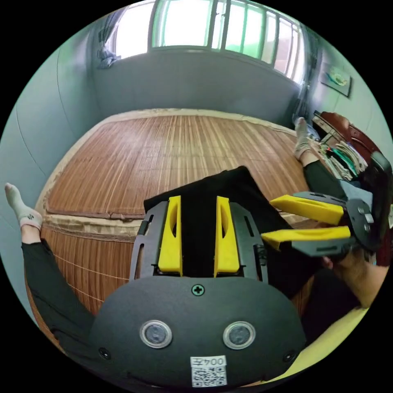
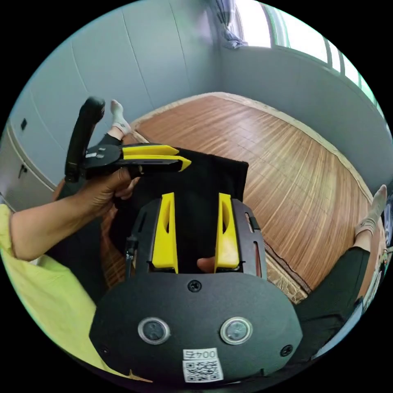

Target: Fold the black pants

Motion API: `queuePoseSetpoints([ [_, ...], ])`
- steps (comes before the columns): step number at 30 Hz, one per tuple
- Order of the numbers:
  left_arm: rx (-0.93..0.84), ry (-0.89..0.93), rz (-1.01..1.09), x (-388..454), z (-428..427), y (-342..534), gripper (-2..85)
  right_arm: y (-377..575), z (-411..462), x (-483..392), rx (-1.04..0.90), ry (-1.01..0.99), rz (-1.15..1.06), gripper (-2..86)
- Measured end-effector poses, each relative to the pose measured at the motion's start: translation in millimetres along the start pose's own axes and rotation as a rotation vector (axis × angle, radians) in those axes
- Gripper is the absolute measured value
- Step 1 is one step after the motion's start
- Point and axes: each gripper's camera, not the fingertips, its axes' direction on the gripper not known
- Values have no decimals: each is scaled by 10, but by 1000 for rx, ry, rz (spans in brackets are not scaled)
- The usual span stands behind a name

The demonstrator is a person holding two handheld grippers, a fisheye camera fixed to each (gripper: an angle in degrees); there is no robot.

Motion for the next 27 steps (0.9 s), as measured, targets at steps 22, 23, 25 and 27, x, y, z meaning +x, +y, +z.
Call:
queuePoseSetpoints([
  [22,32,61,-272,-62,311,428,33,359,310,150,-3,27,81,139],
  [23,30,48,-265,-35,314,428,28,365,191,262,50,-26,119,136],
  [25,27,23,-253,14,321,426,24,361,17,471,142,-26,199,132],
  [27,26,12,-249,38,331,429,22,304,-56,696,185,-21,243,125],
])
